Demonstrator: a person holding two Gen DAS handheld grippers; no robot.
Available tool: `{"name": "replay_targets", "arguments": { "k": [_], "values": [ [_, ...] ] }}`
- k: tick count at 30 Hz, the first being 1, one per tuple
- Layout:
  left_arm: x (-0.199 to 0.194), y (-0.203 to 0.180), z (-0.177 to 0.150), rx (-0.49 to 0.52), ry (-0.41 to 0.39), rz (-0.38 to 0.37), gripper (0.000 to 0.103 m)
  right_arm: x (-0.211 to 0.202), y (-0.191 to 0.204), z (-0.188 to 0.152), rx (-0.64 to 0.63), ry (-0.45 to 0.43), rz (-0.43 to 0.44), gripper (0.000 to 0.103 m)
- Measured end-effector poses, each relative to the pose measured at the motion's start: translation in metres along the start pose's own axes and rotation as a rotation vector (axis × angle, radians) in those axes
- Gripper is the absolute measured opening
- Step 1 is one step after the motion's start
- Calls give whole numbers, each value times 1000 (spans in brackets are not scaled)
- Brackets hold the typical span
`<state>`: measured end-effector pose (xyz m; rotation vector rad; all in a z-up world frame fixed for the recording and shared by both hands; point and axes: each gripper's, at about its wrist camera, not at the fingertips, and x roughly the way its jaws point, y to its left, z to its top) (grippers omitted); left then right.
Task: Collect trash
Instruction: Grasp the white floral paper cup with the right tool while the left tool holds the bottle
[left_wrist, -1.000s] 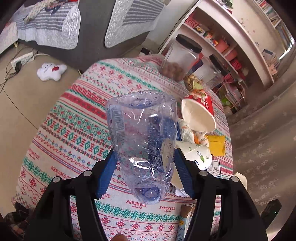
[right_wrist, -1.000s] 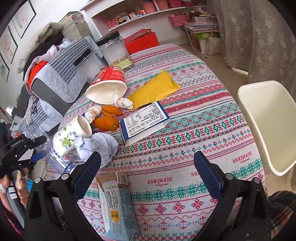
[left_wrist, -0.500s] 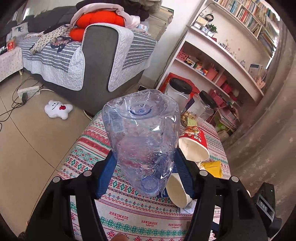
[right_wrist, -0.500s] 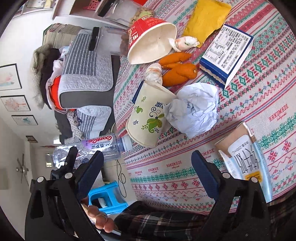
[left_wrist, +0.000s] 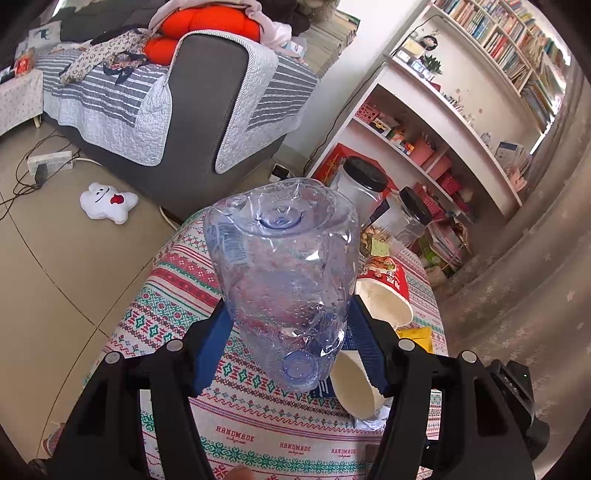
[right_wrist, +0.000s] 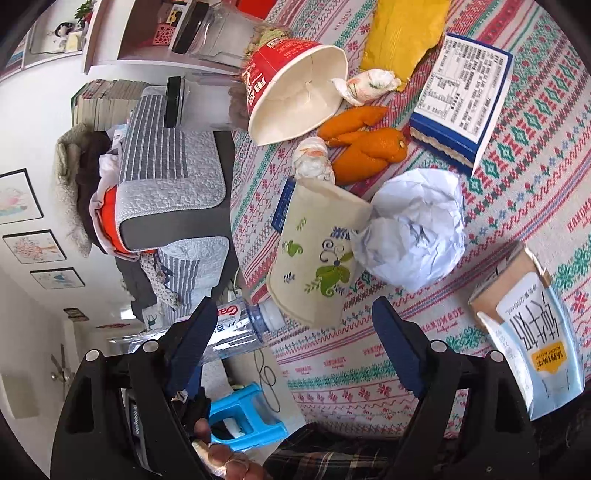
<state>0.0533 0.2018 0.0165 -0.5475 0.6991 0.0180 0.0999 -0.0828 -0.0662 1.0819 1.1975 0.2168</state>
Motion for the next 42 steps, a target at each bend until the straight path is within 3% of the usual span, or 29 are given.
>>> {"name": "replay_targets", "arguments": {
  "k": [5, 13, 18, 25, 26, 29, 30, 36, 42],
  "values": [
    [-4, 0, 1, 23, -11, 3, 62, 22, -7, 9, 39, 48, 9, 81],
    [-2, 0, 0, 5, -11, 5, 63, 9, 0, -10, 2, 78, 45, 81],
    [-3, 3, 1, 3, -11, 13, 63, 23, 7, 1, 16, 66, 20, 81],
    [1, 2, 3, -6, 5, 8, 63, 44, 18, 18, 19, 38, -81, 81],
    [1, 1, 3, -5, 5, 6, 63, 47, 20, 20, 17, 35, -87, 79],
    [-1, 3, 4, -9, 0, 5, 63, 56, 28, 24, -40, 34, -116, 51],
    [-1, 4, 5, -11, -1, 8, 63, 56, 30, 24, -54, 31, -123, 47],
    [1, 5, 3, -17, -17, 28, 63, 9, 54, 22, -229, -62, -58, 42],
    [-6, -17, -6, 42, -54, 59, 63, -85, 58, 22, -448, -281, -27, 42]
  ]
}}
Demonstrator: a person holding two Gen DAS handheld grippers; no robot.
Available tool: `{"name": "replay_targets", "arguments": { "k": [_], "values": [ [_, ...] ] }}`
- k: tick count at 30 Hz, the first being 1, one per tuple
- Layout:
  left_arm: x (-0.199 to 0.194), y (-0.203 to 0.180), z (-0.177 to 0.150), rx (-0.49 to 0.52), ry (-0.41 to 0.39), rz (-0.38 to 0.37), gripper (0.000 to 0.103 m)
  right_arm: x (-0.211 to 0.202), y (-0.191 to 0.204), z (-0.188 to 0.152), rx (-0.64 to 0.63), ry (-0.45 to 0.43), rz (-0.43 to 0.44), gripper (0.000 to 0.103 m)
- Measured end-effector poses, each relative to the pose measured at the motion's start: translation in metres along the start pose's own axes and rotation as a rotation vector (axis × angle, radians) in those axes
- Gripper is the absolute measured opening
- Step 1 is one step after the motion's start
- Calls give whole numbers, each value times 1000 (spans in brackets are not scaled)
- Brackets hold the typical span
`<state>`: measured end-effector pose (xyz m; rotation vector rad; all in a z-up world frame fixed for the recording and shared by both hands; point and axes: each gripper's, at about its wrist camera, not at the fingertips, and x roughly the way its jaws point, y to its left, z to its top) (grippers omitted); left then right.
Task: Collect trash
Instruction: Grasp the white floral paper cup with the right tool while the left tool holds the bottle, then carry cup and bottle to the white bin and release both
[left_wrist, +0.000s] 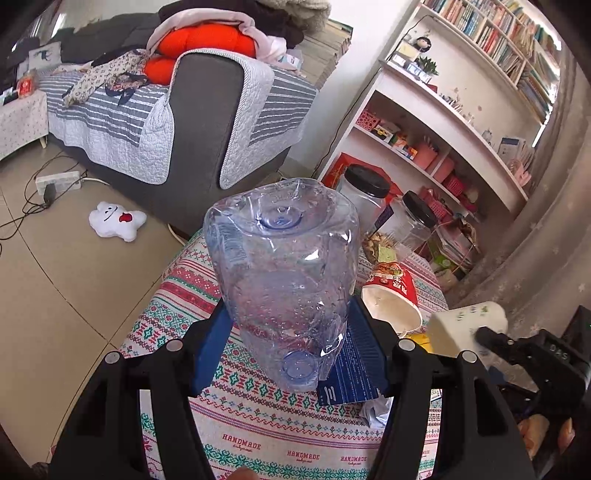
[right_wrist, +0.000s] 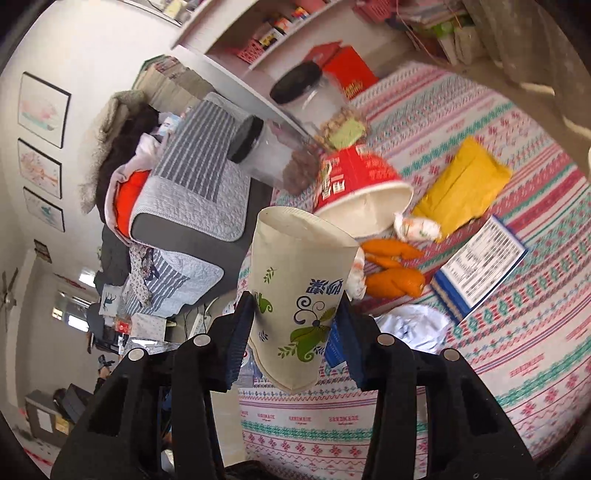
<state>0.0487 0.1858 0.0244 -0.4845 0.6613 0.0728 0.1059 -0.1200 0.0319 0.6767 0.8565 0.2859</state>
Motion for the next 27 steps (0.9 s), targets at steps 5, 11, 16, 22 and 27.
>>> {"name": "replay_targets", "arguments": {
  "k": [5, 11, 16, 22, 27],
  "values": [
    [-24, -29, -5, 38, -18, -10, 63, -53, -30, 17, -64, -151, -16, 42],
    [-53, -72, -2, 92, -71, -13, 63, -83, -75, 27, -31, -231, -27, 43],
    [-54, -96, -8, 120, -71, -10, 63, -96, -94, 29, -54, -269, -44, 43],
    [-47, -111, -24, 146, -42, 2, 63, -95, -108, 21, -72, -293, -77, 44],
    [-43, -111, -30, 157, -35, 17, 63, -87, -107, 14, -109, -294, -124, 44]
  ]
}}
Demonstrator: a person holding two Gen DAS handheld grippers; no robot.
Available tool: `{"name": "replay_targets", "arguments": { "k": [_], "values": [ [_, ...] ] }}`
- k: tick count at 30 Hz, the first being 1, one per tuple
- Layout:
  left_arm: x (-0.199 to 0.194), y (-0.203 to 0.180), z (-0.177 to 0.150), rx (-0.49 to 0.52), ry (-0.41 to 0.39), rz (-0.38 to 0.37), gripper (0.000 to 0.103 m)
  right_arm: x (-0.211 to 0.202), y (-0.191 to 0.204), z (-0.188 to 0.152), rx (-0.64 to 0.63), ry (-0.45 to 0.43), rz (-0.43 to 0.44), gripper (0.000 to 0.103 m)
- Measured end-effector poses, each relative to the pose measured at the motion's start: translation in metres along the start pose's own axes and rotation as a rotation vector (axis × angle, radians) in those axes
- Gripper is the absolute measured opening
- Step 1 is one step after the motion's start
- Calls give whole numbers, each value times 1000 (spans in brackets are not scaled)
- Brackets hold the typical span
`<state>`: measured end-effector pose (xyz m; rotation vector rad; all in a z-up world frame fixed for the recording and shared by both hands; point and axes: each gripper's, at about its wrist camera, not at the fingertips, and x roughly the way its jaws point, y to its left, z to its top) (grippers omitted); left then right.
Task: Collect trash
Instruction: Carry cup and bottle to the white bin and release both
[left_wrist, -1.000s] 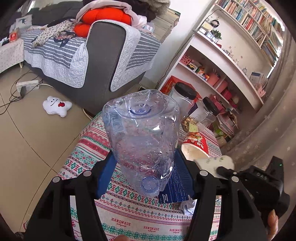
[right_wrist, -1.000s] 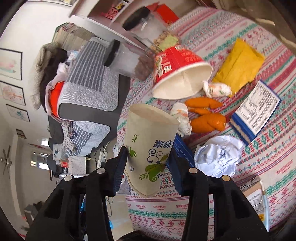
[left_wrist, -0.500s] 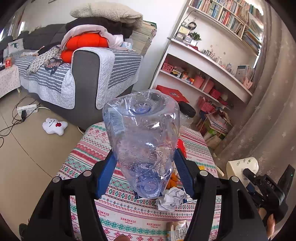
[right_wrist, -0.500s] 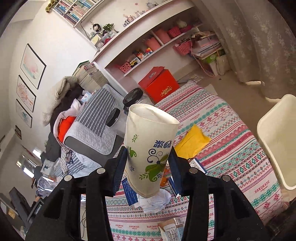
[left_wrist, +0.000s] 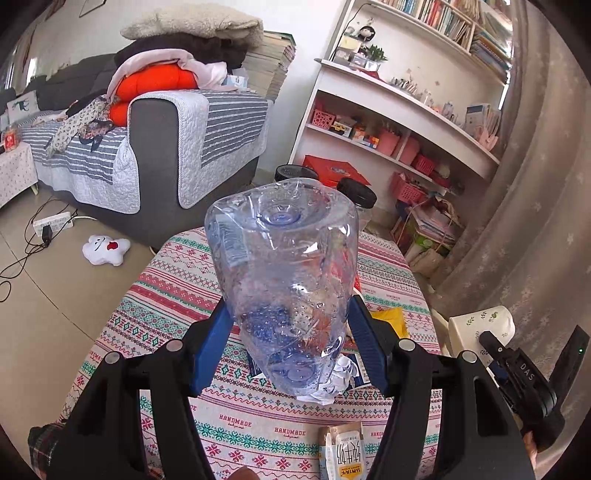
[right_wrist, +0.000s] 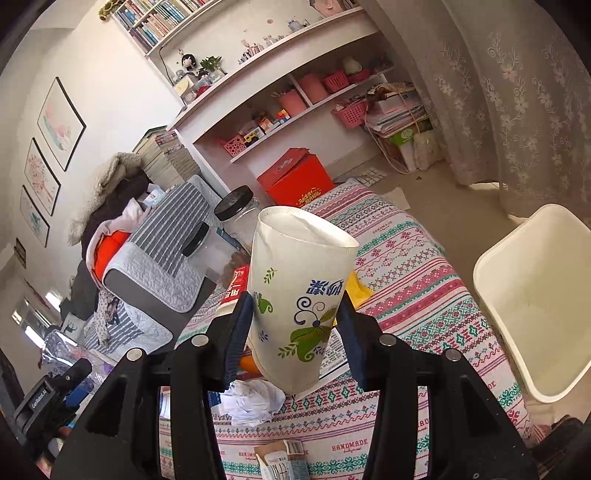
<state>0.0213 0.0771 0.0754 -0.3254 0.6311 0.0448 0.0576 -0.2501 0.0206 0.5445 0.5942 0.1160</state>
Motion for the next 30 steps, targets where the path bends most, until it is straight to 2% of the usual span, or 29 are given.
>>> {"name": "replay_targets", "arguments": {
  "k": [4, 9, 12, 16, 18, 22, 25, 26, 27, 28, 30],
  "values": [
    [3, -5, -1, 16, 9, 2, 63, -5, 5, 4, -26, -26, -38, 44],
    [-1, -16, -3, 43, -4, -24, 63, -19, -14, 23, -6, -76, -154, 44],
    [1, -25, -5, 61, -1, -39, 63, -25, -40, 40, 32, -97, -246, 44],
    [7, -39, -6, 88, 8, -60, 63, -29, -71, 64, 29, -119, -414, 44],
    [10, -49, -5, 102, 9, -73, 63, -29, -85, 74, 19, -111, -502, 44],
    [18, -77, -4, 139, 15, -110, 63, -24, -114, 87, -3, -42, -647, 48],
    [27, -111, -8, 182, 36, -159, 63, -24, -134, 84, -21, 5, -696, 51],
    [31, -124, -11, 200, 46, -178, 63, -28, -141, 82, -12, 0, -701, 55],
    [35, -138, -14, 218, 57, -198, 63, -35, -150, 80, 8, -17, -708, 70],
    [39, -154, -17, 236, 71, -221, 63, -41, -158, 80, 36, -42, -717, 76],
    [48, -186, -24, 269, 98, -269, 63, -58, -176, 82, 107, -91, -724, 81]
  ]
}}
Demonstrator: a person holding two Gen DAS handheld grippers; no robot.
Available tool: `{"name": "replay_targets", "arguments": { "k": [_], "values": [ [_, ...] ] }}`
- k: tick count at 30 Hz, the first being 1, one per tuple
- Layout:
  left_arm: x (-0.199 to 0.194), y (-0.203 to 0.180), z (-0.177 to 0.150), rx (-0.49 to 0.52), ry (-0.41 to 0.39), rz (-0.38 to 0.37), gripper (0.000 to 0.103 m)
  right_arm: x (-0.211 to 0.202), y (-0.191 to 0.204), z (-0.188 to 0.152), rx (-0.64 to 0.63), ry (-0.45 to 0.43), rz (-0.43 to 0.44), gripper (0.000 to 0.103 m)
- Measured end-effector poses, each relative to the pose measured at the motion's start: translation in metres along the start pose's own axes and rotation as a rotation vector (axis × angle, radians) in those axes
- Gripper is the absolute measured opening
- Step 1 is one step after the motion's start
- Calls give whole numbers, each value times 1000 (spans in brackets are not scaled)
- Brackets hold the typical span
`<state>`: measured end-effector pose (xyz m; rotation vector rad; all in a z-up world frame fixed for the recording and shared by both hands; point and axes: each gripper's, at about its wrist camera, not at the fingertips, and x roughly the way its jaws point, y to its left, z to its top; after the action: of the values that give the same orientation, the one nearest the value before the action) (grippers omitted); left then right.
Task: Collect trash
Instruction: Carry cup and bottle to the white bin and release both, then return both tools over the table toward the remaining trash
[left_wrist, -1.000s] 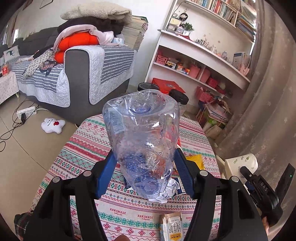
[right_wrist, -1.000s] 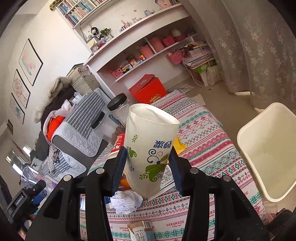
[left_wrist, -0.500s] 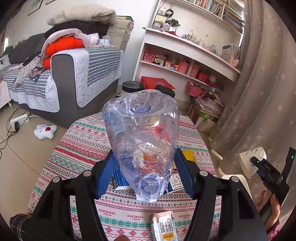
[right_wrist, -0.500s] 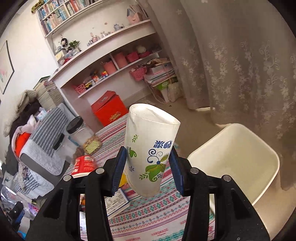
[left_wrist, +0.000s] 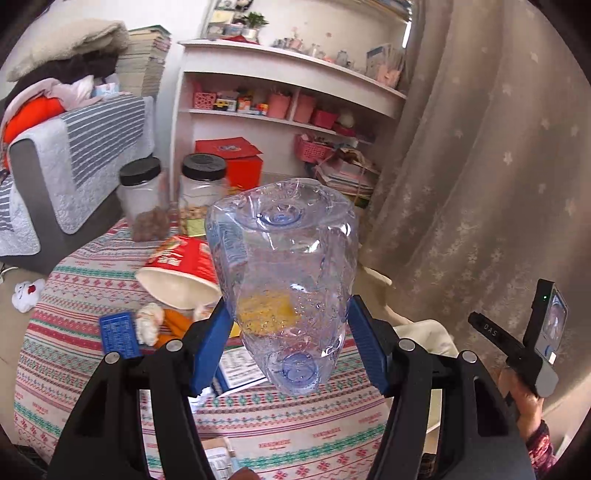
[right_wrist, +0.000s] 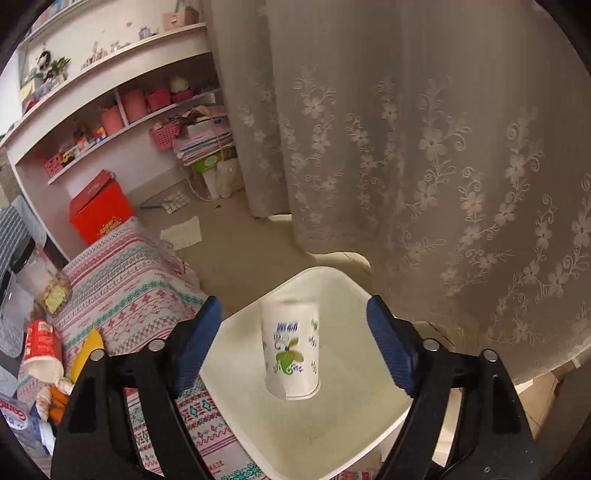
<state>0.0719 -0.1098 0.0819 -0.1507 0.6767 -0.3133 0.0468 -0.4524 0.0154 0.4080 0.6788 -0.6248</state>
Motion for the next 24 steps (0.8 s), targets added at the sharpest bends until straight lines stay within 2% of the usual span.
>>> {"name": "replay_targets", "arguments": {
  "k": [3, 8, 13, 14, 15, 17, 19, 24],
  "values": [
    [24, -50, 2, 58, 30, -70, 63, -8, -34, 9, 138, -39, -3, 90],
    [63, -122, 0, 124, 90, -165, 63, -23, -73, 21, 277, -148, -49, 90],
    [103, -179, -10, 128, 182, -257, 65, -37, -98, 24, 357, -232, -87, 90],
    [109, -187, -12, 128, 203, -264, 78, -39, -99, 25, 353, -249, -99, 90],
    [113, -192, -14, 128, 216, -267, 85, -41, -99, 25, 342, -263, -110, 90],
    [114, -194, -17, 120, 219, -269, 89, -40, -99, 26, 321, -277, -115, 90],
    [108, -187, -18, 130, 213, -238, 89, -40, -92, 26, 297, -276, -107, 90],
    [76, -127, -13, 130, 93, 1, 90, -50, -51, 20, 193, -330, -79, 91]
  ]
}}
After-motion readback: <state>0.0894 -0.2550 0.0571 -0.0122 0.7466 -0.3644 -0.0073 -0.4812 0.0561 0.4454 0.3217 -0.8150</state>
